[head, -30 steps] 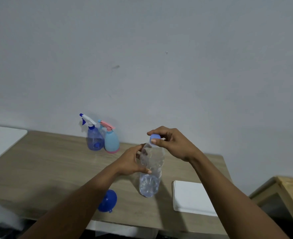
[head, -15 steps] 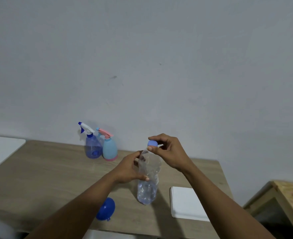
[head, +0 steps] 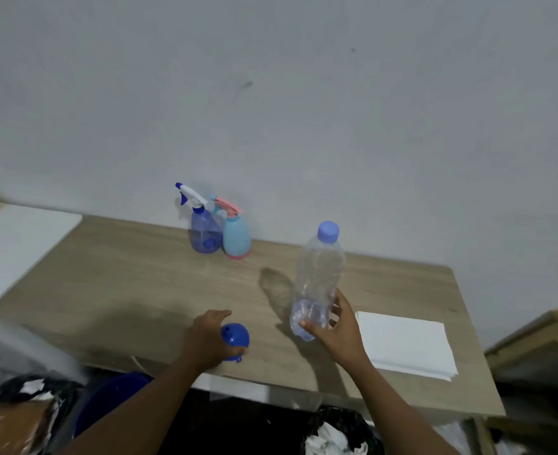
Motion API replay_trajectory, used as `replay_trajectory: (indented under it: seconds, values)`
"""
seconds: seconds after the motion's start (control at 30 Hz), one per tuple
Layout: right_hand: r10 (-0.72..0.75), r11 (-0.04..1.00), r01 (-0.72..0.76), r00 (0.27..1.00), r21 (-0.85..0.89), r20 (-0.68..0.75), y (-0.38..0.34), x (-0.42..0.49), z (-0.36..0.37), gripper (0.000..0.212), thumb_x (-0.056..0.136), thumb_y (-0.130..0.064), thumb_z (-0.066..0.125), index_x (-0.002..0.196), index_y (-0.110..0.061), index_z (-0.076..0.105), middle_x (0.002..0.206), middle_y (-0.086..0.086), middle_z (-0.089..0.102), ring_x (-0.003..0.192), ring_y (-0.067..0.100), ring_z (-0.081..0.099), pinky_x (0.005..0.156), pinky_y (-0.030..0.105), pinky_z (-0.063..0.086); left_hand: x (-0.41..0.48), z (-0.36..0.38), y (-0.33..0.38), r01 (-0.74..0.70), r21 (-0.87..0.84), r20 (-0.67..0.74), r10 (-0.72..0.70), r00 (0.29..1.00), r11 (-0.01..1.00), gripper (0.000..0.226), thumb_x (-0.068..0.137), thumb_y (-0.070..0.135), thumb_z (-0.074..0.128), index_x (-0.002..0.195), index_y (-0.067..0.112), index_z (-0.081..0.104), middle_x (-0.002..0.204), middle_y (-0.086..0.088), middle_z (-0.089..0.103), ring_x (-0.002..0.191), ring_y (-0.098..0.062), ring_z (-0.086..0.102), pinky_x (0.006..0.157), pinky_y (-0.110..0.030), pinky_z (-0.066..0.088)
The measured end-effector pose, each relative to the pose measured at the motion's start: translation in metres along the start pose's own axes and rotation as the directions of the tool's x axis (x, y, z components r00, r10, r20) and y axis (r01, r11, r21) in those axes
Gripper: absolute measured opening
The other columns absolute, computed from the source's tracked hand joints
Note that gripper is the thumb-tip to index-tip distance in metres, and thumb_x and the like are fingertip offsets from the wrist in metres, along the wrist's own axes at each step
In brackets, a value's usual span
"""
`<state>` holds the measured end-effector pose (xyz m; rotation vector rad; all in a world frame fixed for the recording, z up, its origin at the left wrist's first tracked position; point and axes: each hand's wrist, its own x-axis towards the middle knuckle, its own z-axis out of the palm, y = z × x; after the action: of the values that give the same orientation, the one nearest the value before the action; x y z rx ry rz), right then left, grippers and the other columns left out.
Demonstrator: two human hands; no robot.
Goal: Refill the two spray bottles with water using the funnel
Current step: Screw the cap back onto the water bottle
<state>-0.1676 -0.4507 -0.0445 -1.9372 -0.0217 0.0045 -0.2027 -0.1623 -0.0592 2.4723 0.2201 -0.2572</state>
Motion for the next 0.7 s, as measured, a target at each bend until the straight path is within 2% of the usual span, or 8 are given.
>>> replay_trajectory:
  seconds: [0.07, 0.13, 0.27, 0.33, 0.4, 0.5, 0.6, 0.7]
  values:
    - [0.039, 0.999, -0.038, 0.998, 0.026, -0.039, 0.009, -0.001, 0.01, 0.082, 0.058, -0.034, 0.095, 0.13, -0.027, 0.056, 0.121, -0.015, 0.067, 0.109, 0.004, 0.065, 0.088, 0.025, 0.055, -0.002, 0.003, -0.005, 0.002, 0.034, 0.017, -0.003, 1.0, 0.999, 0.102, 0.057, 0.054, 0.09, 0.141, 0.011, 0.051, 0.14, -0.007, 0.055, 0.127, -0.024, 0.053, 0.105, -0.035, 0.041]
    - [0.062, 0.998, -0.06, 0.995, 0.029, -0.076, 0.013, -0.002, 0.016, 0.091, 0.052, -0.043, 0.094, 0.131, -0.018, 0.055, 0.123, -0.004, 0.064, 0.11, 0.009, 0.064, 0.087, 0.023, 0.054, 0.001, 0.005, -0.01, 0.005, 0.025, 0.038, -0.006, 0.999, 1.0, 0.097, 0.061, 0.045, 0.092, 0.141, 0.009, 0.052, 0.139, -0.008, 0.056, 0.127, -0.025, 0.054, 0.105, -0.035, 0.041]
    - [0.119, 0.992, -0.121, 0.985, -0.016, -0.123, 0.014, -0.002, 0.023, 0.067, 0.059, -0.015, 0.097, 0.114, -0.021, 0.06, 0.104, -0.016, 0.064, 0.093, -0.004, 0.063, 0.071, 0.007, 0.048, 0.007, 0.011, -0.026, 0.023, -0.037, 0.061, -0.021, 0.998, 0.999, 0.09, 0.052, 0.045, 0.093, 0.13, 0.012, 0.061, 0.125, -0.004, 0.061, 0.115, -0.023, 0.06, 0.099, -0.037, 0.047]
    - [0.118, 0.993, -0.119, 0.984, -0.006, -0.134, 0.013, -0.005, 0.027, 0.068, 0.061, -0.011, 0.095, 0.115, -0.025, 0.056, 0.104, -0.022, 0.059, 0.092, -0.011, 0.061, 0.072, 0.008, 0.049, 0.011, 0.014, -0.034, 0.011, -0.062, 0.062, -0.007, 0.998, 0.998, 0.087, 0.05, 0.047, 0.092, 0.126, 0.015, 0.063, 0.12, 0.0, 0.06, 0.112, -0.02, 0.06, 0.097, -0.037, 0.05]
    - [0.113, 0.993, -0.116, 0.981, -0.01, -0.156, 0.014, -0.006, 0.03, 0.07, 0.061, -0.011, 0.095, 0.114, -0.033, 0.053, 0.106, -0.023, 0.058, 0.097, -0.008, 0.062, 0.077, 0.015, 0.053, 0.016, 0.013, -0.034, -0.011, -0.073, 0.052, 0.015, 0.999, 0.997, 0.085, 0.051, 0.044, 0.091, 0.126, 0.016, 0.063, 0.121, 0.001, 0.06, 0.112, -0.018, 0.059, 0.098, -0.037, 0.049]
    - [0.088, 0.995, -0.095, 0.977, -0.027, -0.193, 0.012, -0.002, 0.034, 0.07, 0.058, -0.011, 0.095, 0.106, -0.04, 0.053, 0.103, -0.021, 0.063, 0.095, -0.006, 0.064, 0.072, 0.011, 0.051, 0.031, 0.007, -0.026, -0.039, -0.073, 0.015, 0.04, 0.999, 0.997, 0.086, 0.049, 0.044, 0.089, 0.126, 0.016, 0.063, 0.123, 0.001, 0.063, 0.112, -0.018, 0.06, 0.099, -0.035, 0.048]
    - [0.112, 0.993, -0.118, 0.974, -0.017, -0.195, 0.015, 0.01, 0.038, 0.065, 0.056, -0.019, 0.097, 0.105, -0.038, 0.058, 0.099, -0.012, 0.071, 0.091, 0.007, 0.07, 0.071, 0.02, 0.056, 0.058, -0.004, -0.006, -0.077, -0.033, -0.045, 0.075, 0.996, 0.997, 0.079, 0.048, 0.043, 0.089, 0.121, 0.023, 0.065, 0.116, 0.007, 0.067, 0.107, -0.015, 0.062, 0.095, -0.031, 0.048]
    - [0.102, 0.995, -0.102, 0.97, 0.01, -0.22, 0.013, 0.032, 0.044, 0.065, 0.055, -0.021, 0.097, 0.111, -0.029, 0.064, 0.098, -0.008, 0.073, 0.09, 0.009, 0.071, 0.073, 0.035, 0.062, 0.097, -0.015, 0.022, -0.156, 0.005, -0.063, 0.156, 0.986, 0.988, 0.066, 0.052, 0.045, 0.083, 0.113, 0.026, 0.065, 0.108, 0.008, 0.068, 0.098, -0.015, 0.064, 0.085, -0.028, 0.049]
